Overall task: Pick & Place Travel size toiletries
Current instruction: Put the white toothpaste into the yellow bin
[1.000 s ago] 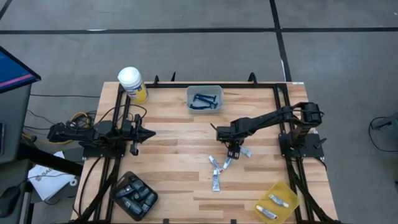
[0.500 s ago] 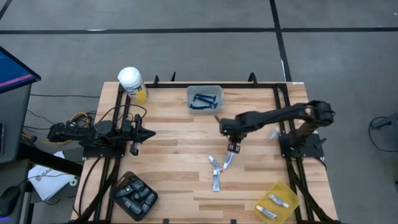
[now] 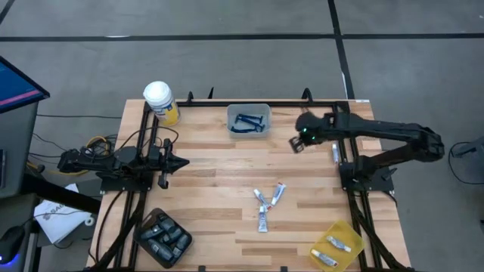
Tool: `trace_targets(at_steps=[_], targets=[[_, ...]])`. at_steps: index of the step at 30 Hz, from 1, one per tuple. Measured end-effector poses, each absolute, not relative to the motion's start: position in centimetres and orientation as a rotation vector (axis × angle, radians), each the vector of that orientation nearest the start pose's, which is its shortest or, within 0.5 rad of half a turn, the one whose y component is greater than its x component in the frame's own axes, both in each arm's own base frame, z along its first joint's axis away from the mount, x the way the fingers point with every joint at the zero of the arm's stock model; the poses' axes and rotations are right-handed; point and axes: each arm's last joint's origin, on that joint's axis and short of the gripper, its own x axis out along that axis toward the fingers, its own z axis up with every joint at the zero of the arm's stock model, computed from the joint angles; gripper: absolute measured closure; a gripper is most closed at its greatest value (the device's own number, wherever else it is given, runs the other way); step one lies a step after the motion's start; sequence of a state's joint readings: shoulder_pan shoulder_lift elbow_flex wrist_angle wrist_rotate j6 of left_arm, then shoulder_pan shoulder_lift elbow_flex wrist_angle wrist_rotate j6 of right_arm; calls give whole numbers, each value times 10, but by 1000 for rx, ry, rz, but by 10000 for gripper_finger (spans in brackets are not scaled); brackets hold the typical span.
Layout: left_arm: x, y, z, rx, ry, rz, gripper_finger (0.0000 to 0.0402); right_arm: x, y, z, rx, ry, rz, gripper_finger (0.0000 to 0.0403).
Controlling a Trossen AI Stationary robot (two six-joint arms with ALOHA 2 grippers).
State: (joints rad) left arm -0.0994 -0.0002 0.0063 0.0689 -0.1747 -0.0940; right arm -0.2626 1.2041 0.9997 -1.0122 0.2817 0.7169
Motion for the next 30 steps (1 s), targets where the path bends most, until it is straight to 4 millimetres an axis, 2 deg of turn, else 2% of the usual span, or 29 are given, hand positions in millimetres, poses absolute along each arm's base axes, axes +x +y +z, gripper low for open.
trace_targets(at_steps=[3, 7, 13, 16, 19, 24, 30], targets=[[97, -5, 172, -105, -78, 71, 394, 186, -73, 264, 623, 1125, -996, 366], [97, -5, 172, -105, -78, 72, 394, 172, -86, 251, 668, 1291, -1145, 311], [97, -5, 172, -105, -79, 72, 394, 165, -101, 231, 736, 1377, -1258, 207], [97, -5, 172, -104, -78, 72, 394, 161, -106, 217, 767, 1423, -1309, 176], [97, -5, 172, -104, -78, 71, 394, 155, -106, 198, 792, 1483, -1359, 167], [97, -5, 172, -104, -78, 72, 394, 142, -108, 172, 850, 1542, -1408, 180], [97, -5, 172, -104, -78, 72, 394, 137, -123, 161, 913, 1482, -1380, 195]])
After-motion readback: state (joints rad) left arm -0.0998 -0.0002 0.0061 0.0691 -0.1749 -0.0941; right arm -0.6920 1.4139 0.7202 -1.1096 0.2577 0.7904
